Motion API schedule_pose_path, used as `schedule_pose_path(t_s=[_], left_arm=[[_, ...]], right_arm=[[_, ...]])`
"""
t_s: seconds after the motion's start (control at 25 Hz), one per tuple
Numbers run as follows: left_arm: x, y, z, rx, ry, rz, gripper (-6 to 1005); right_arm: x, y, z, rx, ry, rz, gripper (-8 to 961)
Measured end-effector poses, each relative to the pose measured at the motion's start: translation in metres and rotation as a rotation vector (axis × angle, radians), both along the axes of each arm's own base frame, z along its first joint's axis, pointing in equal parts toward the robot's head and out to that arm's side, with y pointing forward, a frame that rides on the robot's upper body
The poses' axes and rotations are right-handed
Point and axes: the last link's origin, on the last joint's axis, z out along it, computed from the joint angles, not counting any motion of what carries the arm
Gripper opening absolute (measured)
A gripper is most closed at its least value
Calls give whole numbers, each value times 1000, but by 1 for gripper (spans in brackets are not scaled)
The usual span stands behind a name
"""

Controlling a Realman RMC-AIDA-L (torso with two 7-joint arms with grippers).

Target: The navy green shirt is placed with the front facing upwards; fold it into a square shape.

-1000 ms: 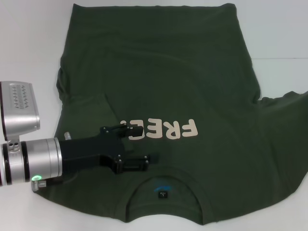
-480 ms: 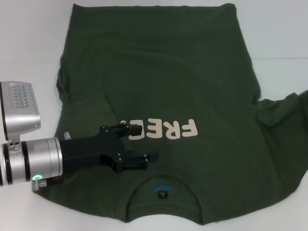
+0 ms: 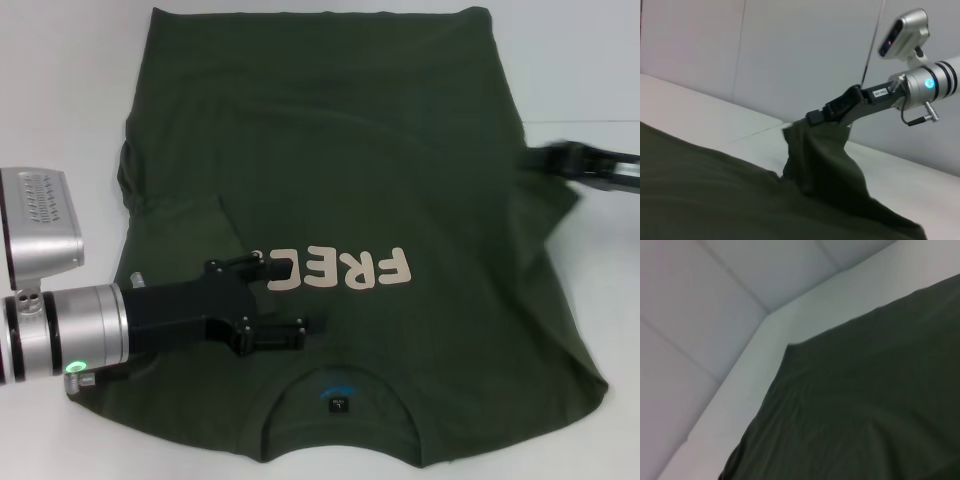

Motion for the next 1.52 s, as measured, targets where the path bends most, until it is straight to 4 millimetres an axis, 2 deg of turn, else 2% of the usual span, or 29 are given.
schedule_pose_path(t_s=[0.16,0.28,0.44,0.88,1.04,1.2,1.44,1.52], left_arm=[[0,0,0,1,0,4,874],[-1,1,1,6,-4,10,874],[-2,1,2,14,-9,18,876],[-2,2,5,18,-18,29,875],[-4,3,10,32,-41,55,876],[-7,3,15,38,-61,93,876],[-17,0,27,40,-67,174,876],[-23,-2,34,50,-65,213,876]], right_arm=[[-25,10,-29,-49,-61,60,86],[-39,10,-47,-96,-111,122,91],[-44,7,-52,-122,-128,158,97],[-18,-8,-24,-45,-13,120,566],[-13,-20,-21,-27,23,154,688],[-6,-35,-28,-39,35,182,811],[-5,-58,-38,-24,45,307,934],[-6,-63,-38,-16,51,333,933]])
